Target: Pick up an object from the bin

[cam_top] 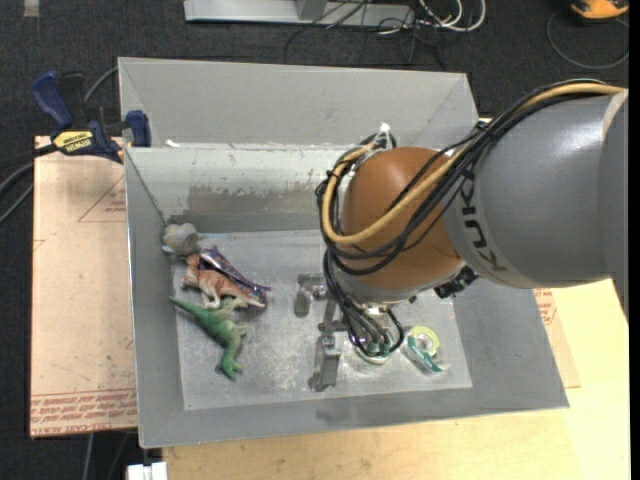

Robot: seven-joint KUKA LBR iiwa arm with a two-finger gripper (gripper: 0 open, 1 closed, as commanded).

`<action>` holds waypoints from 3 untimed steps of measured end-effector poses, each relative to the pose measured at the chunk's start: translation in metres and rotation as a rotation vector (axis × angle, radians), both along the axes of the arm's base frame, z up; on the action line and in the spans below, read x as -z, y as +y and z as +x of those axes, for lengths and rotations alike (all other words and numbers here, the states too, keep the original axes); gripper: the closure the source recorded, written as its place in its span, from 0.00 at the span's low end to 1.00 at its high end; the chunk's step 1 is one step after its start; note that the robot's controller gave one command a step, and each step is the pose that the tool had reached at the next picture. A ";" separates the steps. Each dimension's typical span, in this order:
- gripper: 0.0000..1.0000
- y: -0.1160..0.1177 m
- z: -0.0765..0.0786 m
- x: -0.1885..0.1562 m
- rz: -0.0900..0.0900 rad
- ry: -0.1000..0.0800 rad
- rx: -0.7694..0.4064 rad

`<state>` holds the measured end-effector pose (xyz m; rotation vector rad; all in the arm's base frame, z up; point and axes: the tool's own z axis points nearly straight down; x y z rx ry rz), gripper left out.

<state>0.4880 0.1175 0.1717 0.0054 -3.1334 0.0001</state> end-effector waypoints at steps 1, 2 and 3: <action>0.00 -0.001 0.002 -0.004 0.001 -0.008 0.004; 0.00 -0.051 0.028 0.027 0.002 -0.003 -0.121; 0.00 -0.067 0.037 0.045 0.002 -0.008 -0.021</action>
Offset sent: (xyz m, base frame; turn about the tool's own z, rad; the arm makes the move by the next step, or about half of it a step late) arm 0.0310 -0.0608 -0.0315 -0.1382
